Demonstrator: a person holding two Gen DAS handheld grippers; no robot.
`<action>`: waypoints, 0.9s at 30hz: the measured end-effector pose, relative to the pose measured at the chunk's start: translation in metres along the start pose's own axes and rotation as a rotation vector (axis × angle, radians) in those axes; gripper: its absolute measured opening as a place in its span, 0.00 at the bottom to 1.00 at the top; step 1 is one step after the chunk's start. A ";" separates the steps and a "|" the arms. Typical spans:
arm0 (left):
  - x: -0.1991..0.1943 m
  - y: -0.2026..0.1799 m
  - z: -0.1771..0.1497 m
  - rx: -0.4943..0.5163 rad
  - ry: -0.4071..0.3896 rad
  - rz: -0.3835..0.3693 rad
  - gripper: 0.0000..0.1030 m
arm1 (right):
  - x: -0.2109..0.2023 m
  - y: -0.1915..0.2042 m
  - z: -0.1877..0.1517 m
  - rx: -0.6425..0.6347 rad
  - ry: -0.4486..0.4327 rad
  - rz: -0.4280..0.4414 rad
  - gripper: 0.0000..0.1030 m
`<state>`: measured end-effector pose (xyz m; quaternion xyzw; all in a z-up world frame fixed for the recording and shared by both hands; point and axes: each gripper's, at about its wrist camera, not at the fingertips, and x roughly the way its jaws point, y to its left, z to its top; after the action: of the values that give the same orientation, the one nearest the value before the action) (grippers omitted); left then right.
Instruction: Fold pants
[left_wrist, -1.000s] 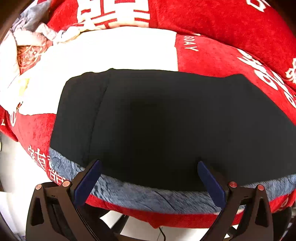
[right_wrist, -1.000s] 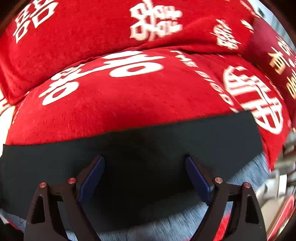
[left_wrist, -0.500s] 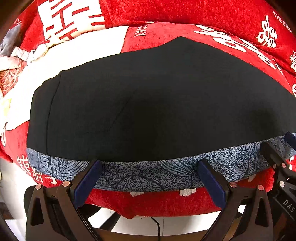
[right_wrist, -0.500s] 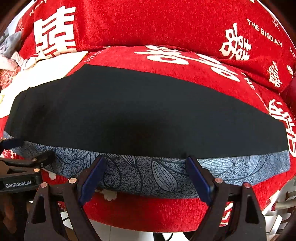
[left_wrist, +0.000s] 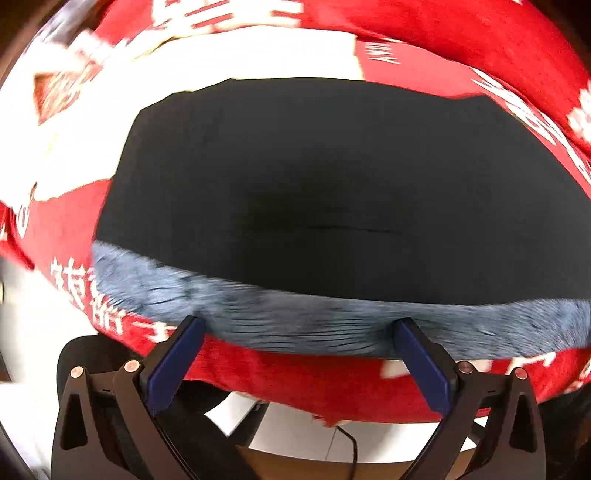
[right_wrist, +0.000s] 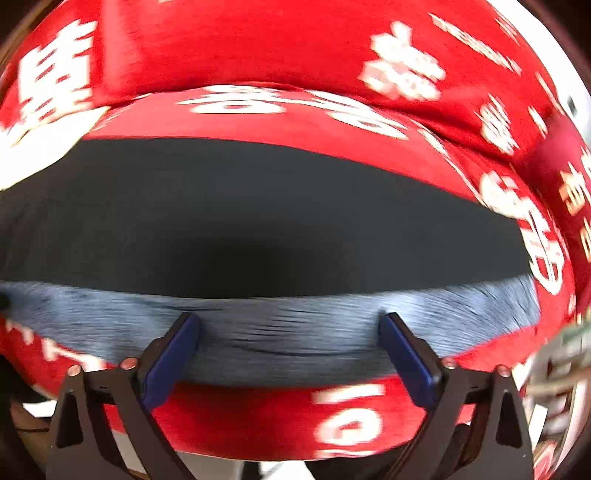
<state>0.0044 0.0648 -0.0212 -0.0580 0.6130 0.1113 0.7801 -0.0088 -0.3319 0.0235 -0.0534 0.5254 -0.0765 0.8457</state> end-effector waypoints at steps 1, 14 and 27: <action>0.002 0.008 0.001 -0.020 0.006 -0.002 1.00 | 0.003 -0.015 0.000 0.031 0.012 0.009 0.99; 0.019 0.083 0.005 -0.188 0.061 -0.025 1.00 | 0.039 -0.195 -0.003 0.400 0.108 0.006 0.99; -0.030 0.045 0.069 -0.068 -0.099 0.044 1.00 | 0.020 -0.138 0.071 0.261 -0.080 -0.062 0.99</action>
<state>0.0513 0.1214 0.0266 -0.0654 0.5707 0.1522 0.8043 0.0540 -0.4708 0.0609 0.0378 0.4750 -0.1680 0.8630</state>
